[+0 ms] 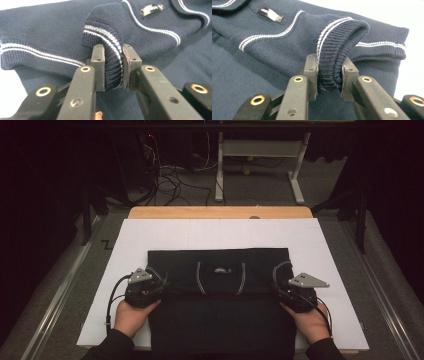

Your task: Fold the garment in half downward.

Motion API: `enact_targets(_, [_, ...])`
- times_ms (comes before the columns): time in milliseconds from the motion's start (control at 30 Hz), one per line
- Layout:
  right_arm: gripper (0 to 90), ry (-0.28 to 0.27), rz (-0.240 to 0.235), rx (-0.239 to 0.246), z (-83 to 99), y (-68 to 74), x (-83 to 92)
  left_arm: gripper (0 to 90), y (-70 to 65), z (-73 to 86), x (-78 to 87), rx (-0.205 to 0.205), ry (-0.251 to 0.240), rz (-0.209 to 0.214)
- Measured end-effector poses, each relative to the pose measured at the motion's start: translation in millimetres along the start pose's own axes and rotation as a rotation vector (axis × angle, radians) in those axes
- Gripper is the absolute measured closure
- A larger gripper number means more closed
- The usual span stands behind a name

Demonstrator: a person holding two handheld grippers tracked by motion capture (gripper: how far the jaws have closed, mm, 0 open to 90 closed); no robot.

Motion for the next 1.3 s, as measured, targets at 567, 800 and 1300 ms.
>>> enact_targets(567, [72.0, 0.048, 0.004, -0.006, 22.7, 6.1, 9.7, 71.1, -7.7, 25.9, -2.5, -0.016, 0.042, 0.025])
enact_targets(800, [56.1, 0.071, -0.008, -0.022, 28.3, 3.0, 8.7, 55.4, -7.8, 26.4, -2.2, -0.019, 0.049, 0.013])
enact_targets(1300, [13.7, -0.113, -0.028, -0.097, 13.3, 0.7, 19.6, 12.2, -11.9, 16.4, -3.2, -0.039, -0.049, 0.006])
Point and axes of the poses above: each handheld gripper's, and its own axes: x roughly backward along the jaws, z roughly out of its underside, y roughly to its left, the point moved 1 cm from there along -x, roughly forward along the jaws, and after that the axes turned 1 degree about -y, right-handed, at the moved point
